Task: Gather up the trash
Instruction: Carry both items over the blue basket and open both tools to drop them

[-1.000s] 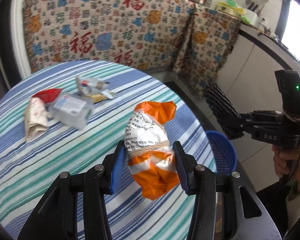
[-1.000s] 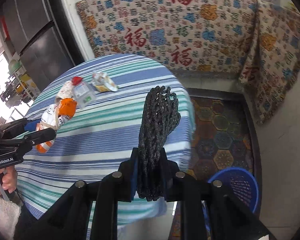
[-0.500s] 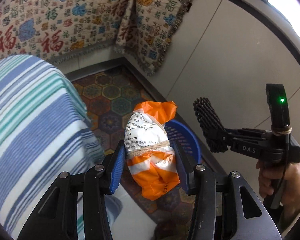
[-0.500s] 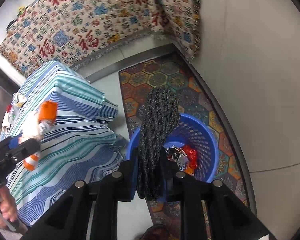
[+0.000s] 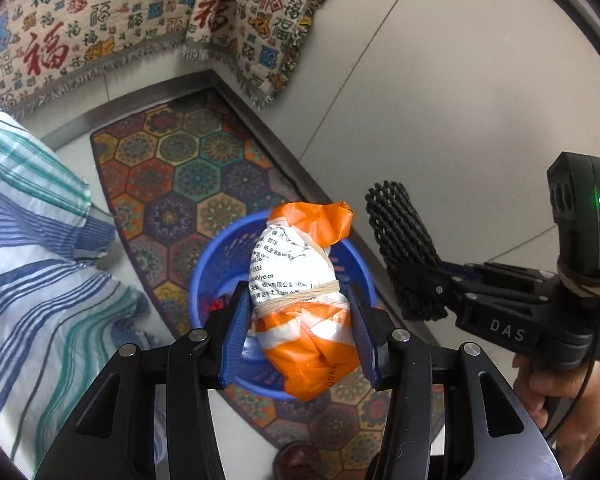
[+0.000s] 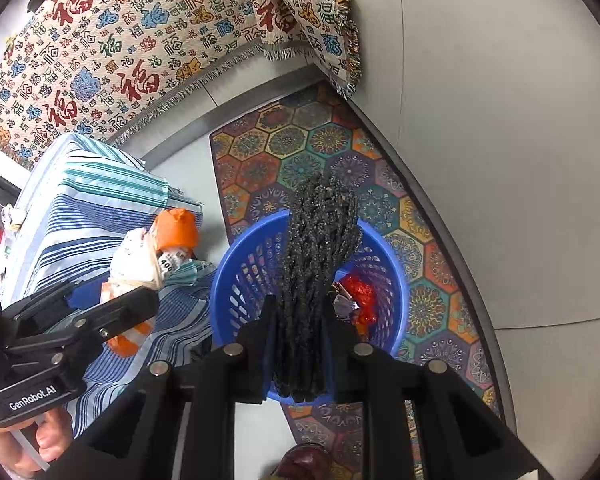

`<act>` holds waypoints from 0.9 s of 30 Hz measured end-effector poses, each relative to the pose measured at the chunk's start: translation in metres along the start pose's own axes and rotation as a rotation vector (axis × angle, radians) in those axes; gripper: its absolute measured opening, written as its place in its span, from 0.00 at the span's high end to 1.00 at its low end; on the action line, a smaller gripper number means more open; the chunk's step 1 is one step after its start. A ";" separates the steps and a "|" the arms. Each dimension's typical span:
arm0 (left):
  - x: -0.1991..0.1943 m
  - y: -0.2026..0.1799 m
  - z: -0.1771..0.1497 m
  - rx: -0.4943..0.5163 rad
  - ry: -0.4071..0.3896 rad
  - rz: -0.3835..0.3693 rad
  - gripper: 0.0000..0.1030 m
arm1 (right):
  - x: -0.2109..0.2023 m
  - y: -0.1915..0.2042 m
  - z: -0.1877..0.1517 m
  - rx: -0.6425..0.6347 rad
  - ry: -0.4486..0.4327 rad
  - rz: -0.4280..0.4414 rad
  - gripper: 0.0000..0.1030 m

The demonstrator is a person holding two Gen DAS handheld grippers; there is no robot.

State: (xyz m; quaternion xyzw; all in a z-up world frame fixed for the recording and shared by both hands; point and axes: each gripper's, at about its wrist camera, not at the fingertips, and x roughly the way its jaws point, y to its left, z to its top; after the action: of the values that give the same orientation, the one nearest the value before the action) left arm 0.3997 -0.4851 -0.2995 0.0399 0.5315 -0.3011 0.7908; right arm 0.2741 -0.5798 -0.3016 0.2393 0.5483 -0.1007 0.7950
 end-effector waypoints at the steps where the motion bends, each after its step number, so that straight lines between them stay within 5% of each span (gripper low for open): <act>1: 0.003 -0.001 0.002 -0.001 0.001 0.003 0.53 | 0.001 -0.003 -0.001 0.000 0.003 -0.003 0.80; 10: 0.017 0.000 0.011 0.003 0.000 0.009 0.49 | 0.015 -0.015 0.000 0.018 0.016 -0.019 0.75; 21: 0.021 -0.001 0.015 0.001 -0.007 -0.010 0.48 | 0.017 -0.010 0.002 -0.004 0.016 -0.029 0.50; 27: 0.003 0.003 0.015 0.004 -0.042 -0.001 0.48 | 0.011 -0.007 0.002 -0.005 -0.005 -0.030 0.50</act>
State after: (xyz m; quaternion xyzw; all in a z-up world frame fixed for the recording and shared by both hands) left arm 0.4143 -0.4902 -0.2967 0.0347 0.5140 -0.3033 0.8016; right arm 0.2767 -0.5854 -0.3134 0.2289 0.5501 -0.1118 0.7953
